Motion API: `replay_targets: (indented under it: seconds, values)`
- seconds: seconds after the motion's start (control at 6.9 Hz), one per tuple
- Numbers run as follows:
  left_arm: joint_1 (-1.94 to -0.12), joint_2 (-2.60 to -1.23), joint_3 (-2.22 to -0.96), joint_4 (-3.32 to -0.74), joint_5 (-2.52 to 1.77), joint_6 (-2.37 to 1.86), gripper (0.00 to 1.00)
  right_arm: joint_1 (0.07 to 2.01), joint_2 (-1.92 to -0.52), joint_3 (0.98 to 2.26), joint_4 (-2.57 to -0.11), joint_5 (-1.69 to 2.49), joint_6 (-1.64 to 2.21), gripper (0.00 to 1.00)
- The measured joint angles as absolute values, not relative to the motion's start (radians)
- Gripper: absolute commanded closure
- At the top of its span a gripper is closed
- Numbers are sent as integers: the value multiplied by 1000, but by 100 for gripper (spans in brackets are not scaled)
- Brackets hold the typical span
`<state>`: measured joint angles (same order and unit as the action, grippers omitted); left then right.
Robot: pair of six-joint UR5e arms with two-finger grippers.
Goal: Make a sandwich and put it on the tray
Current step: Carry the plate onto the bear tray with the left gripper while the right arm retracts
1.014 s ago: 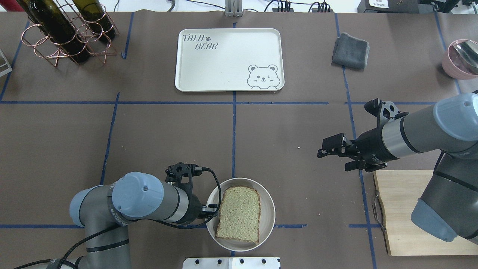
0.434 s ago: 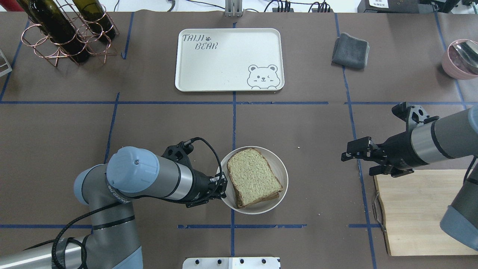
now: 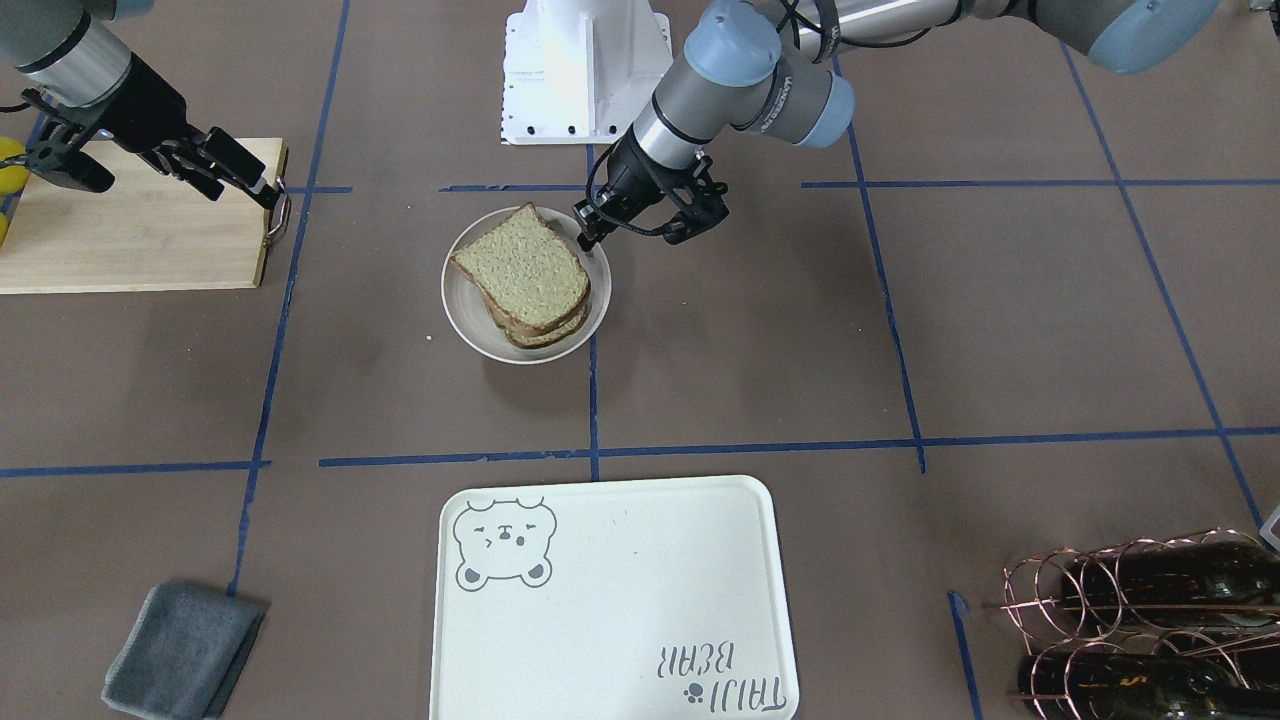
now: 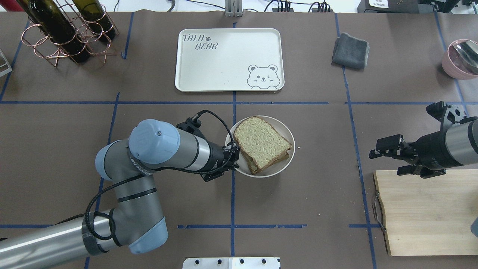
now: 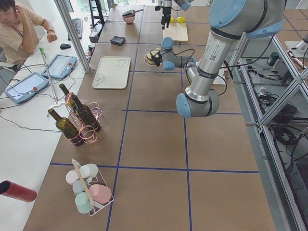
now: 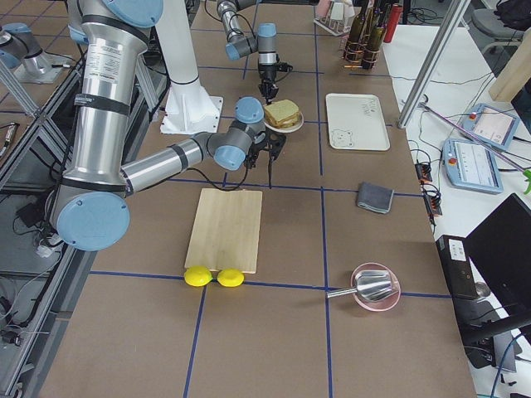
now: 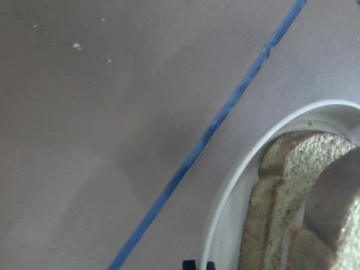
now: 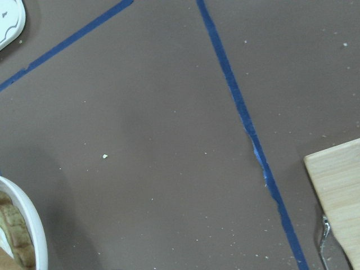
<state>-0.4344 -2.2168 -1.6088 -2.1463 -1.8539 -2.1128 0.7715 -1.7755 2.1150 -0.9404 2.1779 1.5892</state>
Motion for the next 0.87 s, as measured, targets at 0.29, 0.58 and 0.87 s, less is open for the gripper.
replay_targets:
  seconds: [0.29, 0.58, 0.87]
  values:
    - [-537, -2342, -1422, -2151, -1768, -2177, 100, 775, -1801, 2117, -940, 2177, 1589, 0]
    - [-644, -2401, -1235, -2225, -1743, -2192, 100, 770, -1801, 2123, -940, 2177, 1589, 0]
    - [-696, -2445, -1057, -2337, -1733, -2193, 100, 766, -1799, 2131, -940, 2177, 1589, 0]
